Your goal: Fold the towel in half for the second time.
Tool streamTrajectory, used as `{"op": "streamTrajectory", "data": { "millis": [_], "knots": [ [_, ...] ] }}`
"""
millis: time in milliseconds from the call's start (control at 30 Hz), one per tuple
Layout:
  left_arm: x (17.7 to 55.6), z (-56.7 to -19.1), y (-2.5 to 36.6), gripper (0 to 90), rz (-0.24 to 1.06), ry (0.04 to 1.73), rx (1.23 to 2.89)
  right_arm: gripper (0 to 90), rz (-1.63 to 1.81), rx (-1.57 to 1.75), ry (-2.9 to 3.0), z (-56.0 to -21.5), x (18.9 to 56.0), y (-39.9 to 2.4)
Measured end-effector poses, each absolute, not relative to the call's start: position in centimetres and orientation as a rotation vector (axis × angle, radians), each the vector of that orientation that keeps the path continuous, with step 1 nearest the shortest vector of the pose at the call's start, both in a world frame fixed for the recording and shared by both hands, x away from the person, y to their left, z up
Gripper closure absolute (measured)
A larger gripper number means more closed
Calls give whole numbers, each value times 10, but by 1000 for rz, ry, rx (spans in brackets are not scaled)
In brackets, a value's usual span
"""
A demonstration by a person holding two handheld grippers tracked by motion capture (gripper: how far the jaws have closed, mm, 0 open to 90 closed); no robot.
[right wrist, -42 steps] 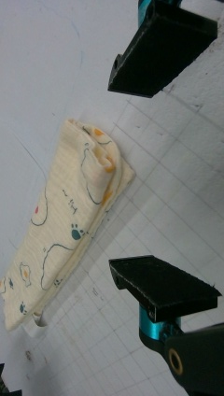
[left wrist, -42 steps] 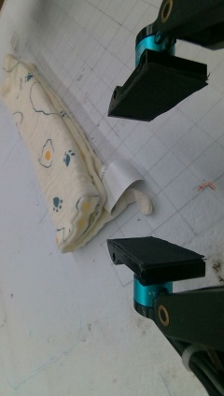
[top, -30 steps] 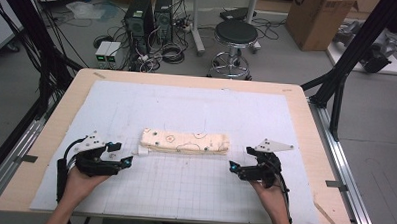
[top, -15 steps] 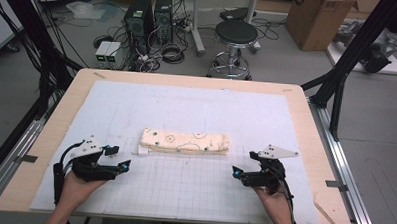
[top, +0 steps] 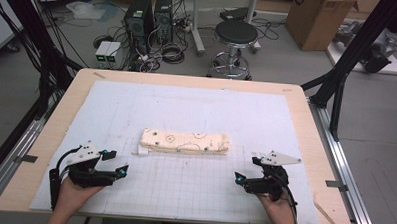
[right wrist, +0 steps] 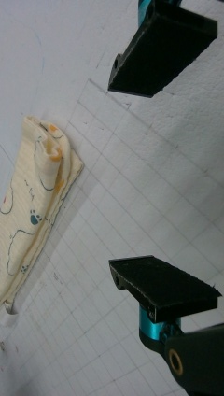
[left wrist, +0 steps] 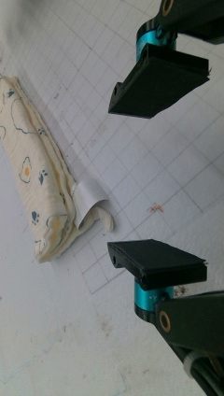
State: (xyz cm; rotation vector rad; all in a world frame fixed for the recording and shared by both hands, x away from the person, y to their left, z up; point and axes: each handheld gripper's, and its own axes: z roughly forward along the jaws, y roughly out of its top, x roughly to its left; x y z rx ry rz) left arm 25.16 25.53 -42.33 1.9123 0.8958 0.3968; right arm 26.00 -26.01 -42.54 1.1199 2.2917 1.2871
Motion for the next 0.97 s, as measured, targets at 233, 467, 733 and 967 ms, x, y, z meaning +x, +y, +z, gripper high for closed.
{"op": "streamTrajectory", "data": {
  "millis": [233, 467, 733, 967],
  "knots": [
    [246, -426, 256, 286, 389, 905, 1922, 122, 1289, 1120, 2280, -425, 255, -262],
    [243, -427, 256, 284, 404, 897, 1925, 122, 1284, 1117, 2275, -425, 251, -266],
    [246, -429, 259, 283, 410, 905, 1918, 122, 1269, 1110, 2285, -427, 252, -265],
    [246, -430, 260, 283, 414, 912, 1907, 122, 1268, 1116, 2279, -427, 252, -265]
  ]
}}
